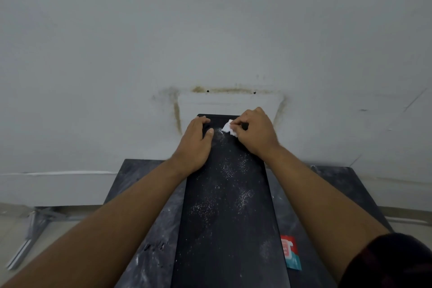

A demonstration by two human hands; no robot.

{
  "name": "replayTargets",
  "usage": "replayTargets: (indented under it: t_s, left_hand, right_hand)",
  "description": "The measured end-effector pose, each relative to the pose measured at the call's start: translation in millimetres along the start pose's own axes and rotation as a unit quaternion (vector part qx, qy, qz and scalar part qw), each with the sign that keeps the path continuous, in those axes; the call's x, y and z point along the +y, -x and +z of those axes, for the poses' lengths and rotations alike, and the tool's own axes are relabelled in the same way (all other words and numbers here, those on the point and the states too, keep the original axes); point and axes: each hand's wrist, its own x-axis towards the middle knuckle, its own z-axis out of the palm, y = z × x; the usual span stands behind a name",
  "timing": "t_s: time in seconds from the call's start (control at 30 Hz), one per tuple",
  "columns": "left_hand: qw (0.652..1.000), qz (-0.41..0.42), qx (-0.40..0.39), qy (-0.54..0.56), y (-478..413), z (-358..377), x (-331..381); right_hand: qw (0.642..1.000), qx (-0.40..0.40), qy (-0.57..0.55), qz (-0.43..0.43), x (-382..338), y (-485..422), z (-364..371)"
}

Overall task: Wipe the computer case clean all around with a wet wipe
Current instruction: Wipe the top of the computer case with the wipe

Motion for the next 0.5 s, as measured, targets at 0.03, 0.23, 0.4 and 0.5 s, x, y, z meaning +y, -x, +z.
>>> replayTargets:
  t_s: [0.03,0.23,0.4,0.5]
  left_hand:
    - [1.000,0.001,-0.001,-0.001,0.5,0.1,0.3]
    - [1.000,0.002,-0.003,-0.003,2.2,-0.5,1.6]
    - [1.000,-0.002,-0.003,0.003,3.1,-0.9,1.0]
    - [0.999,-0.014,0.012,0.028,4.0,-0.2,-1.2]
  right_hand:
    - [0.999,-0.026,-0.009,-0.031,-2.2,0.3,-1.0]
    - [0.998,0.011,0.058,-0.004,-3.8,-2.3,1.8]
    - [0.997,0.001,0.055,-0.045,-5.4,-2.4,1.9]
    - [0.998,0.000,0.047,-0.032,-3.6,-2.5,0.9]
